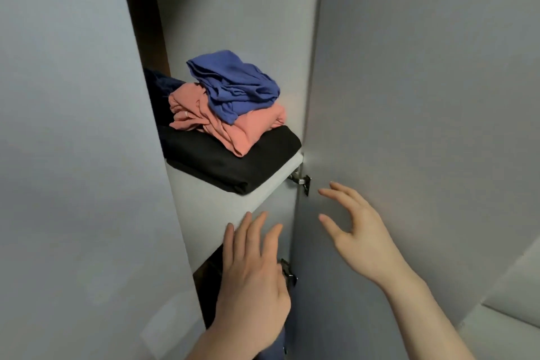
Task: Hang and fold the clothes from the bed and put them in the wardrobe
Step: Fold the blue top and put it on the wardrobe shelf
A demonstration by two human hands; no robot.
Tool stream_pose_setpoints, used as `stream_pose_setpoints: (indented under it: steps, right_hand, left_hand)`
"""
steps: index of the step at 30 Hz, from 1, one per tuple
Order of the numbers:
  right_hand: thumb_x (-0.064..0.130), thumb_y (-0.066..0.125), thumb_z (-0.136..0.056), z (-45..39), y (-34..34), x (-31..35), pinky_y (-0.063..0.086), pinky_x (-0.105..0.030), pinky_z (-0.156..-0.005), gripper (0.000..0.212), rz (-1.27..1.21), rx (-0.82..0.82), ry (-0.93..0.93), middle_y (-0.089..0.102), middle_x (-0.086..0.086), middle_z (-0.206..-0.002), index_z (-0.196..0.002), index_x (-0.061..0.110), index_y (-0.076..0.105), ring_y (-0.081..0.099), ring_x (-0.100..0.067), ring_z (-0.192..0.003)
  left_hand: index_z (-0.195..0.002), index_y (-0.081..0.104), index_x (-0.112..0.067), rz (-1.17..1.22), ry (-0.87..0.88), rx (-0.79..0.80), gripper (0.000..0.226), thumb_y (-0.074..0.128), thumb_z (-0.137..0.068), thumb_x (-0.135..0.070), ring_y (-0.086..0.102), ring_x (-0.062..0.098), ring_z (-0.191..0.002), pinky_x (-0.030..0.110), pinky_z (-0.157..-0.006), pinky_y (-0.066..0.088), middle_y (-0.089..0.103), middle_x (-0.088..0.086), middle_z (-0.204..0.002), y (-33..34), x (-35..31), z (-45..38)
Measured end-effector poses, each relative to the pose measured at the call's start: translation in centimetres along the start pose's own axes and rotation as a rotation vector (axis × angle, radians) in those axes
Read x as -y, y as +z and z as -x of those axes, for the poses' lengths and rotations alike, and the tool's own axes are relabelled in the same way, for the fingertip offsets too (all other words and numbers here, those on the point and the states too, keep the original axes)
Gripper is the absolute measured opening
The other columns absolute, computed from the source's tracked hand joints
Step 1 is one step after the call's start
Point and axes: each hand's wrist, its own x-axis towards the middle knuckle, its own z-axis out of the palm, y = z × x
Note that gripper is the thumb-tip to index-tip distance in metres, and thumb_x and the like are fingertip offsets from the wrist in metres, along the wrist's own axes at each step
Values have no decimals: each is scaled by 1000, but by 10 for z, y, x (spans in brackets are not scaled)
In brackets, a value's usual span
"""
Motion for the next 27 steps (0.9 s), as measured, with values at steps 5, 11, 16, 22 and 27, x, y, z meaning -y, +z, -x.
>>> stream_pose_setpoints:
  steps: [5,11,16,22,27]
  right_hand:
    - [33,63,-97,107,16,-38,16,-14,-115,54,215,198,270,30,10,-161,-148,36,46,28,-11,-149]
    - [38,58,-98,222,26,-47,25,-30,-120,65,327,286,588,19,5,-167,-157,35,31,24,-21,-151]
    - [38,56,-99,313,30,-42,21,-36,-124,67,336,275,773,11,6,-169,-159,34,25,12,-21,-155]
    - [45,52,-101,406,22,-33,18,-40,-125,68,281,232,978,2,8,-170,-160,36,19,3,-21,-157]
    - [49,49,-101,493,18,-16,14,-45,-126,70,247,258,1188,-2,5,-171,-161,34,16,-1,-27,-158]
  left_hand:
    - [-133,54,-20,12,63,162,69,64,-64,-15,45,36,-140,55,-115,23,48,9,-148,32,8,44]
    - [-134,63,-18,-64,59,481,74,79,-62,-19,43,40,-141,63,-112,36,47,15,-152,61,16,90]
    - [-157,23,-28,22,185,602,65,47,-96,-22,-9,30,-155,52,-124,-7,-3,5,-169,68,-15,126]
    - [-159,16,-30,39,410,750,63,40,-101,-25,-15,28,-155,49,-125,-8,-14,1,-168,69,-50,168]
    - [-160,11,-33,40,583,862,64,38,-102,-27,-19,25,-154,47,-125,-8,-19,-2,-168,69,-85,198]
